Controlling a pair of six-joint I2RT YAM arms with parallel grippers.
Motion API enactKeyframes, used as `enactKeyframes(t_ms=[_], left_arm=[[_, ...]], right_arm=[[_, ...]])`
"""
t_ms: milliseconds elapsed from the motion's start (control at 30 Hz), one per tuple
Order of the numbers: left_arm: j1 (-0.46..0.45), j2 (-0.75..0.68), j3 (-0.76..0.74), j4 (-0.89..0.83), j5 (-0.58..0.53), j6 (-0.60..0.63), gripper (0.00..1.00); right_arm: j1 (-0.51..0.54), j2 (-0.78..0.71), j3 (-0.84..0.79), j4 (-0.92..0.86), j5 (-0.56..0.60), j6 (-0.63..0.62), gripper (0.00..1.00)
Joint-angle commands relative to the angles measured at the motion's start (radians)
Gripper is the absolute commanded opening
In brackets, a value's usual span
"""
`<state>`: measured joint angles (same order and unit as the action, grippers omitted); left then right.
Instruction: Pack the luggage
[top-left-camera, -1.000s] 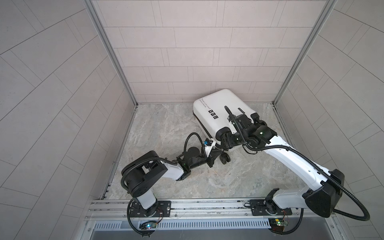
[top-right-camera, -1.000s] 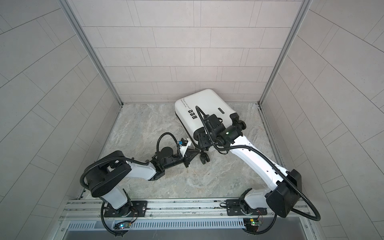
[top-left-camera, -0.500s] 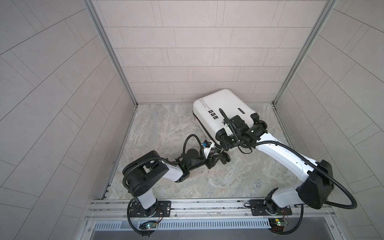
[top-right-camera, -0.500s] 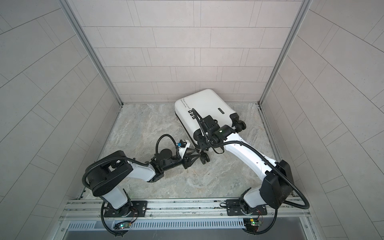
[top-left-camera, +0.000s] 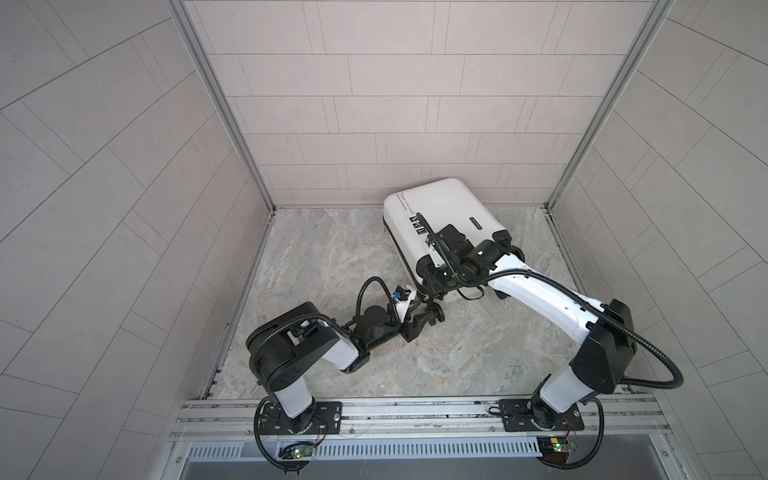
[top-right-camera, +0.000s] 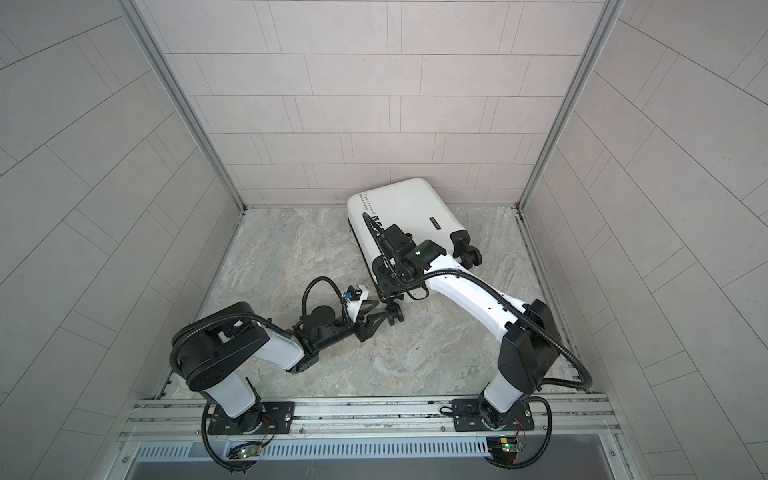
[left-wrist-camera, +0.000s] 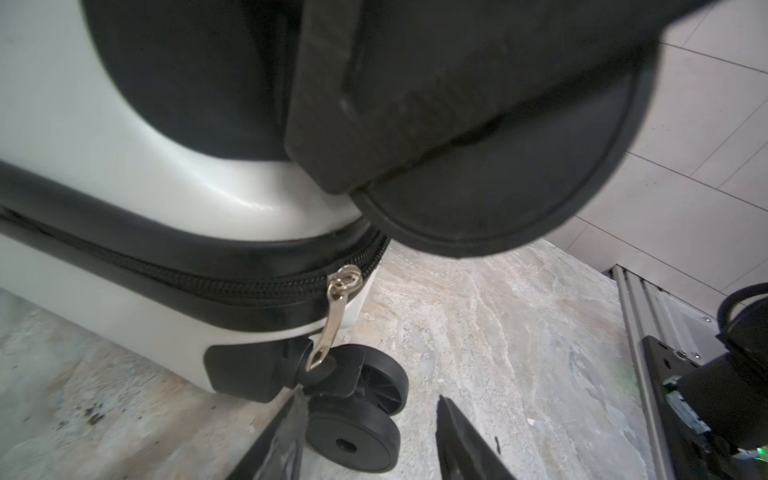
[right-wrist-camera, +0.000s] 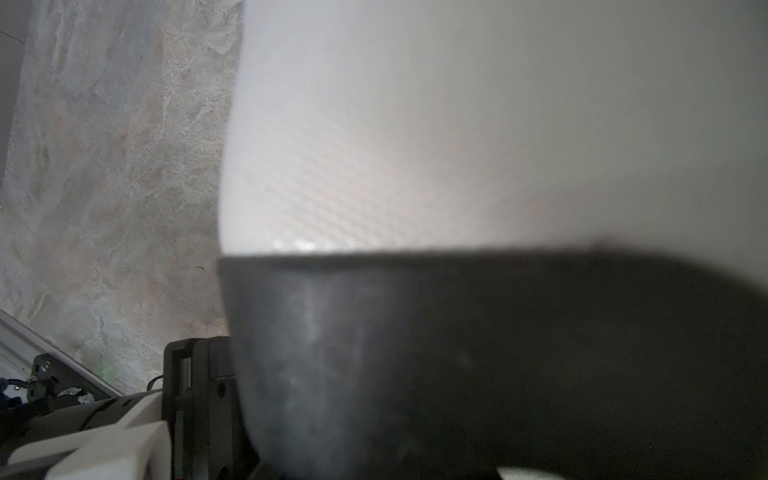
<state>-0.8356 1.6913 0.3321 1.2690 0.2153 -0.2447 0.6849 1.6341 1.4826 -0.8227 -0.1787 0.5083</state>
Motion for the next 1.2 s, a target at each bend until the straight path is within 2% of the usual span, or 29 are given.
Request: enactKeyframes(t_ms=[0, 133, 333, 567, 833, 967, 1167], left_arm=[[0.015, -0.040, -0.032, 0.053, -0.037, 0.022, 0.58], [0.022, -0.053, -0.072, 0.051, -0.117, 0.049, 0.59], [0.053, -0.049, -0.053, 0.059, -0.164, 0.091, 0.58], [0.075, -0.037, 0.008, 0.058, -0.110, 0.137, 0.59], [0.076, 0.035, 0.073, 0.058, -0.070, 0.143, 0.57], [0.076, 0.063, 0.097, 0.058, -0.095, 0.145, 0.55], [0.075, 0.091, 0.130, 0.055, -0.128, 0.149, 0.41]], right_arm=[[0.027, 0.045, 0.088, 0.088, -0.003, -0.010, 0.12], [0.030, 0.086, 0.142, 0.081, -0.007, -0.003, 0.16], [0.030, 0.071, 0.153, 0.043, 0.009, -0.017, 0.46], [0.020, -0.034, 0.093, -0.014, 0.056, -0.036, 0.65], [-0.011, -0.146, 0.025, -0.056, 0.071, -0.043, 0.68], [-0.021, -0.197, -0.006, -0.070, 0.098, -0.036, 0.68], [-0.053, -0.285, -0.088, -0.047, 0.133, -0.053, 0.68]])
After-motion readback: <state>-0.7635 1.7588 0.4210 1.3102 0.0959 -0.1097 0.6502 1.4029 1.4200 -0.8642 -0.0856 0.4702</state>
